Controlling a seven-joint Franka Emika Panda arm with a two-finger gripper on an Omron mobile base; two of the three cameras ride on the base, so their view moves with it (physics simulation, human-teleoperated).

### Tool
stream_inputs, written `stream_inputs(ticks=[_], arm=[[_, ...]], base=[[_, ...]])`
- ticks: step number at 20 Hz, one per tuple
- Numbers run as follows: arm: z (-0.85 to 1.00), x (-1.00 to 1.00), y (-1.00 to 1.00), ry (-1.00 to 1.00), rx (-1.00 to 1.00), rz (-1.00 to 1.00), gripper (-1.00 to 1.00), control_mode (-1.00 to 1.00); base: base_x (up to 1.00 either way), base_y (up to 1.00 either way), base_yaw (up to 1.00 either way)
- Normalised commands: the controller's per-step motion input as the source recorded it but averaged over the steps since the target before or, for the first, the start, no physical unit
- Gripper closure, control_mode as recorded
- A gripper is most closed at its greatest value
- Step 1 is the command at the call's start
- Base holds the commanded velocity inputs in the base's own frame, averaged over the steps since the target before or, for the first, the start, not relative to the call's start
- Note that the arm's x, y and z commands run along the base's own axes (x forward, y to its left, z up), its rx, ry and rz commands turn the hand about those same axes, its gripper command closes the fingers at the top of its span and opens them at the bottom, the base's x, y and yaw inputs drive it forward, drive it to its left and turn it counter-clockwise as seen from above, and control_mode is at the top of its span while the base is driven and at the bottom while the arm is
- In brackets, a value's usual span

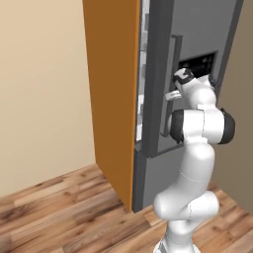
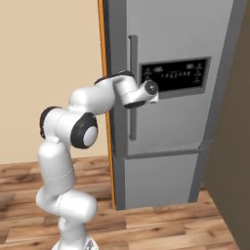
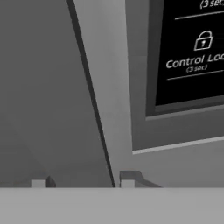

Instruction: Place one of the steaks on the plate and the other in the bowl. Then place the bowl in the fridge.

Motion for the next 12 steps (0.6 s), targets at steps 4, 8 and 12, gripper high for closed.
stream_inputs(ticks=[4, 8, 12], arm=[[0.0, -0.49, -1.0, -0.11, 0.0, 0.01, 1.0, -1.0], [0.21, -0.19, -1.0, -0.01, 0.02, 0.02, 1.0, -1.0], [0.33, -0.01, -1.0, 0.04, 0.13, 0.11, 1.0, -1.0]], base=[[0.0, 0.0, 0.0], [0.0, 0.0, 0.0], [0.0, 0.0, 0.0]])
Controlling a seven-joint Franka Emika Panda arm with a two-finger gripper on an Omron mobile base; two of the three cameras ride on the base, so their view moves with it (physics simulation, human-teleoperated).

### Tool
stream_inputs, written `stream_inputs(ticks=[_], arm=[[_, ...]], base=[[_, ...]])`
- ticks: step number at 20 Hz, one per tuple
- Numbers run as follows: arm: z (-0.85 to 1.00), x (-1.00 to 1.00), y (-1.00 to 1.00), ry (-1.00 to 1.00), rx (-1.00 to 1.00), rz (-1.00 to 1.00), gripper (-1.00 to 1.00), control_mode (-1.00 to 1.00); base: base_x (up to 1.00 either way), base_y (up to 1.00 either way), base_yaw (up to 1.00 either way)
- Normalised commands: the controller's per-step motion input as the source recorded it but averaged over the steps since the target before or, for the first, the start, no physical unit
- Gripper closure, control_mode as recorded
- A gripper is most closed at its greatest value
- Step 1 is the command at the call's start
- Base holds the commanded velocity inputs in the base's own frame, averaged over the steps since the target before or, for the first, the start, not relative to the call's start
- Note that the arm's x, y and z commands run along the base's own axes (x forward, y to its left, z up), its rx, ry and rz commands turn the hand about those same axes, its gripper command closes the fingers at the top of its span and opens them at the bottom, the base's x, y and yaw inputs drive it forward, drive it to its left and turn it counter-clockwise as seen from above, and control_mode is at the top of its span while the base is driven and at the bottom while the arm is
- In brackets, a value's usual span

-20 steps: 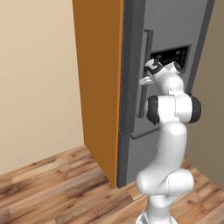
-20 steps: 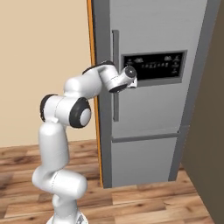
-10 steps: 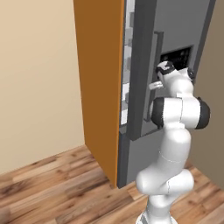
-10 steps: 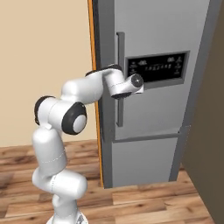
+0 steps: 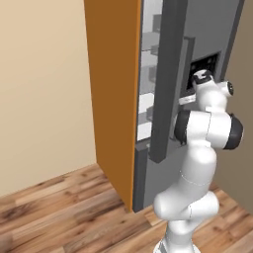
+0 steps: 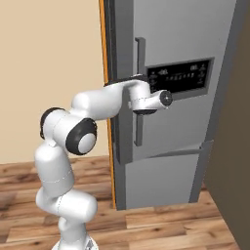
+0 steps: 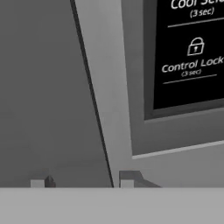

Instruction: Place one of the steaks on the plate and the other in the bowl. Then place the bowl in the fridge.

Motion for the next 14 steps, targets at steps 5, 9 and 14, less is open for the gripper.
stream_inputs(ticks=[5, 9, 14], arm=[[0.05, -0.35, -1.0, 0.0, 0.21, 0.07, 1.0, -1.0], [0.02, -0.6, -1.0, -0.02, 0.17, 0.02, 1.0, -1.0], [0.2, -0.55, -1.0, -0.02, 0.1, 0.01, 1.0, -1.0]], base=[[0.0, 0.0, 0.0], [0.0, 0.0, 0.0], [0.0, 0.0, 0.0]])
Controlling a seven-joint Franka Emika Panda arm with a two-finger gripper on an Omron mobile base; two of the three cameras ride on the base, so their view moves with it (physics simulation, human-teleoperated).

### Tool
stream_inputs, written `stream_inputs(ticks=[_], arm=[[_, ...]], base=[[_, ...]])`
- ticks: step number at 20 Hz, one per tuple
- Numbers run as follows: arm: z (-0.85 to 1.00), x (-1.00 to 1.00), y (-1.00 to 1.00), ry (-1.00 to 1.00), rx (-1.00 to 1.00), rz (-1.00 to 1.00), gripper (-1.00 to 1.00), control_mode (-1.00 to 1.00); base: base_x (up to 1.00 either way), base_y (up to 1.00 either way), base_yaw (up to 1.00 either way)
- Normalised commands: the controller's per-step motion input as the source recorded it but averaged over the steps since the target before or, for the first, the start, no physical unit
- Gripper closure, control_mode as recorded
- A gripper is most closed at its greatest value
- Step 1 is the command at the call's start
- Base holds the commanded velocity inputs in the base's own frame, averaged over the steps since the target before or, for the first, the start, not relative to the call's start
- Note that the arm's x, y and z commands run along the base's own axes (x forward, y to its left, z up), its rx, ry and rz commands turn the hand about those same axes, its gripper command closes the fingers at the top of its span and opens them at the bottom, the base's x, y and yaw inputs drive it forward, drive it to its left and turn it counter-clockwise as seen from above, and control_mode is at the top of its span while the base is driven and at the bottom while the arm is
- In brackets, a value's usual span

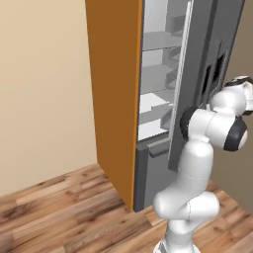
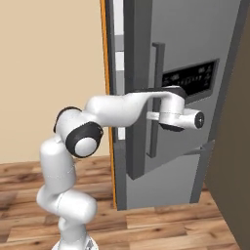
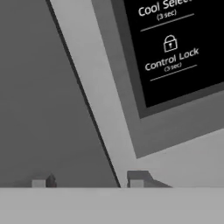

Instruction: Place one of the steaks on the plate and the other in the bowl. Then place the bowl in the fridge.

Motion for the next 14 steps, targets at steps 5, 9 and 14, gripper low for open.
stream_inputs(ticks=[5, 9, 14], arm=[[0.06, -0.12, -0.44, -0.04, 0.02, 0.05, 1.0, -1.0], [0.0, -0.22, 0.01, -0.13, 0.01, 0.01, -1.0, -1.0], [0.01, -0.33, 0.0, -0.11, 0.05, 0.02, -1.0, -1.0]], base=[[0.0, 0.0, 0.0], [0.0, 0.0, 0.0], [0.0, 0.0, 0.0]])
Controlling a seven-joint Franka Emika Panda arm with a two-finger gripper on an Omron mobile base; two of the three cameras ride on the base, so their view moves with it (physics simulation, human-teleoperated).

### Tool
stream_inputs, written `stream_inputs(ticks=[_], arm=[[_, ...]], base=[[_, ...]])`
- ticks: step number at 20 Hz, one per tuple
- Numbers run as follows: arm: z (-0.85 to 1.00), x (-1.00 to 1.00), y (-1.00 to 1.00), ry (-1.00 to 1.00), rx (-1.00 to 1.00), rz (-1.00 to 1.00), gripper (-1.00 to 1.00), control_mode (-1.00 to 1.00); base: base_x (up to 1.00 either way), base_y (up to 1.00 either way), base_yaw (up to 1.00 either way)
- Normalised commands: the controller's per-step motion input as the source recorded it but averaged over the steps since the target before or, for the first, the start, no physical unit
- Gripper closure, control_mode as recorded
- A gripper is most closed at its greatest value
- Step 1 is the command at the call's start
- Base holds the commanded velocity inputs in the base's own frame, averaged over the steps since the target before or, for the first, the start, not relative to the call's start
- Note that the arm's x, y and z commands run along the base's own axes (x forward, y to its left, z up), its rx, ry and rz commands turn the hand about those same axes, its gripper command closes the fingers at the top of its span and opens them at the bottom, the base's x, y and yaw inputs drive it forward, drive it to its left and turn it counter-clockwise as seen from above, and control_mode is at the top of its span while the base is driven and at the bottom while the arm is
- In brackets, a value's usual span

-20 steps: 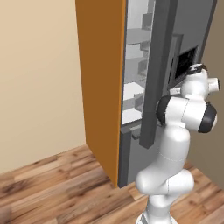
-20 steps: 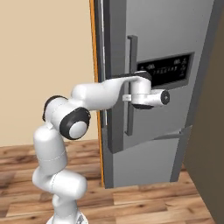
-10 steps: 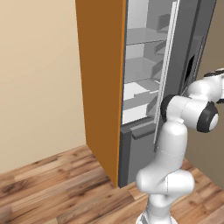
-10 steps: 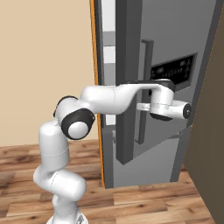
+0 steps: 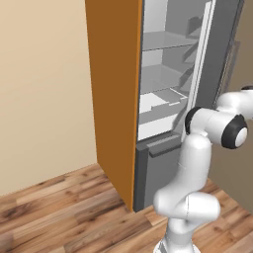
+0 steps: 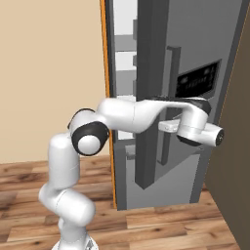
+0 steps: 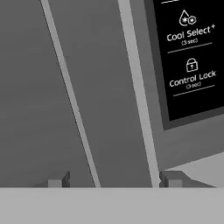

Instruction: Place one of the steaks on the plate and the other in the bowl. Then place the bowl in the fridge.

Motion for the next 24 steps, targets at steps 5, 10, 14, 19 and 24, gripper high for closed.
stream_inputs(ticks=[5, 10, 14, 19, 24], arm=[[0.17, -0.35, -0.09, -0.01, 0.0, 0.05, -1.0, -1.0], [0.09, -0.45, 0.0, -0.11, -0.05, 0.18, -1.0, -1.0], [0.04, -0.18, -0.24, -0.16, -0.03, 0.14, -1.0, -1.0], [0.31, -0.45, -0.53, -0.17, -0.04, 0.07, -1.0, -1.0], [0.22, -0.87, -0.18, -0.18, -0.09, -0.01, -1.0, -1.0]], base=[[0.0, 0.0, 0.0], [0.0, 0.0, 0.0], [0.0, 0.0, 0.0], [0.0, 0.0, 0.0], [0.0, 0.0, 0.0]])
